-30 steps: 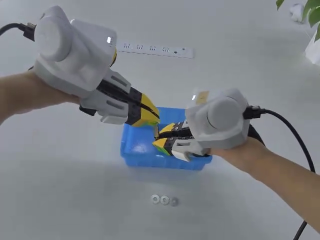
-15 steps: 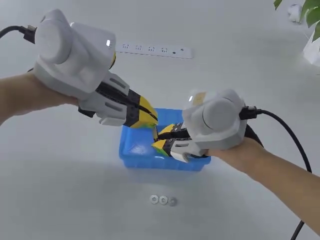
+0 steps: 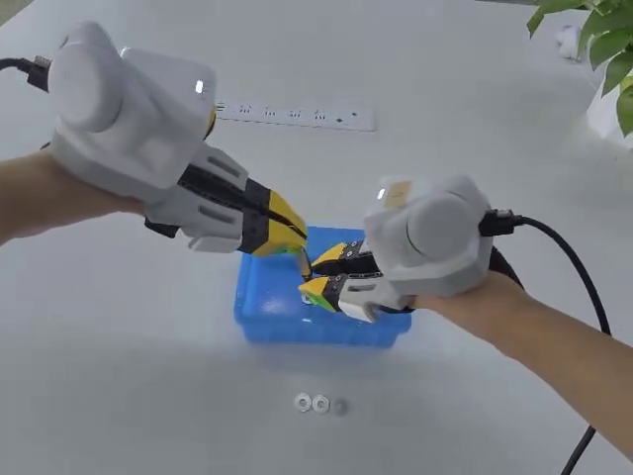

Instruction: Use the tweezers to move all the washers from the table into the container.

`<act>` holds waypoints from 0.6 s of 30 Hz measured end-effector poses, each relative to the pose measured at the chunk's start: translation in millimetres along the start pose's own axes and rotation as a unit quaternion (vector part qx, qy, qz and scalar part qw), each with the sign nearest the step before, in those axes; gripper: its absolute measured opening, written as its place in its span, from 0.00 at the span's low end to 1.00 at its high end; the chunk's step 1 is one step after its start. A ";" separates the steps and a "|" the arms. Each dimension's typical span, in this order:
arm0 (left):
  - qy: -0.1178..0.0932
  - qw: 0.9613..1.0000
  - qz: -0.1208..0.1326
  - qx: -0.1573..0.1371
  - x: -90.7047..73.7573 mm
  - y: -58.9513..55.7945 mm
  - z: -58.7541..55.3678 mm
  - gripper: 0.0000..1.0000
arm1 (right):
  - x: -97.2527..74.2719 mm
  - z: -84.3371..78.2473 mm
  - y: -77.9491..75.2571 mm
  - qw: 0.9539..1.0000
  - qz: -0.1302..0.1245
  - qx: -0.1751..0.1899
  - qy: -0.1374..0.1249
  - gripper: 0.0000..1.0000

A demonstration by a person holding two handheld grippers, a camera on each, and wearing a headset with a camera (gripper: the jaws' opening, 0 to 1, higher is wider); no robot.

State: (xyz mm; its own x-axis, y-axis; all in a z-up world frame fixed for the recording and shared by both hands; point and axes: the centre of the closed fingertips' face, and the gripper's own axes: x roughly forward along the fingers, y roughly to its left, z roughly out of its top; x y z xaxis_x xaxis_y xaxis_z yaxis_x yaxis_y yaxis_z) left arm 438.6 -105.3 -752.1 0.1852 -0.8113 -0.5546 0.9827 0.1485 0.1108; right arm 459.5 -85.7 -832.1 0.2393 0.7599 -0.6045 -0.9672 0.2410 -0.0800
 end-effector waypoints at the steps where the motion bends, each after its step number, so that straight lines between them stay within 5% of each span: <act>1: -0.001 1.000 0.001 0.001 -1.0 -0.7 1.6 0.05 | -1.1 1.6 0.8 1.000 0.000 -0.001 0.000 0.14; 4: -0.002 1.000 0.002 0.003 -4.4 -3.0 5.3 0.05 | -7.9 11.9 6.9 1.000 -0.001 -0.011 -0.009 0.15; 9: 0.003 1.000 0.002 0.025 -18.8 -23.7 20.9 0.05 | -20.9 24.9 21.5 0.999 0.006 -0.033 -0.018 0.15; 18: 0.002 1.000 0.006 0.026 -25.0 -48.8 24.0 0.05 | -34.2 23.5 45.4 0.998 0.013 -0.053 -0.013 0.16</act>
State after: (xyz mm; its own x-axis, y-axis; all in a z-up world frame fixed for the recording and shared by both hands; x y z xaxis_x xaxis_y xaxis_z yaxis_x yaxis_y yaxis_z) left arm 385.9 -105.8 -723.7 0.1975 -0.8077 -0.5556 0.9786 0.1293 0.1599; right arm 409.4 -86.6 -796.4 0.2142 0.7813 -0.5863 -0.9765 0.1561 -0.1488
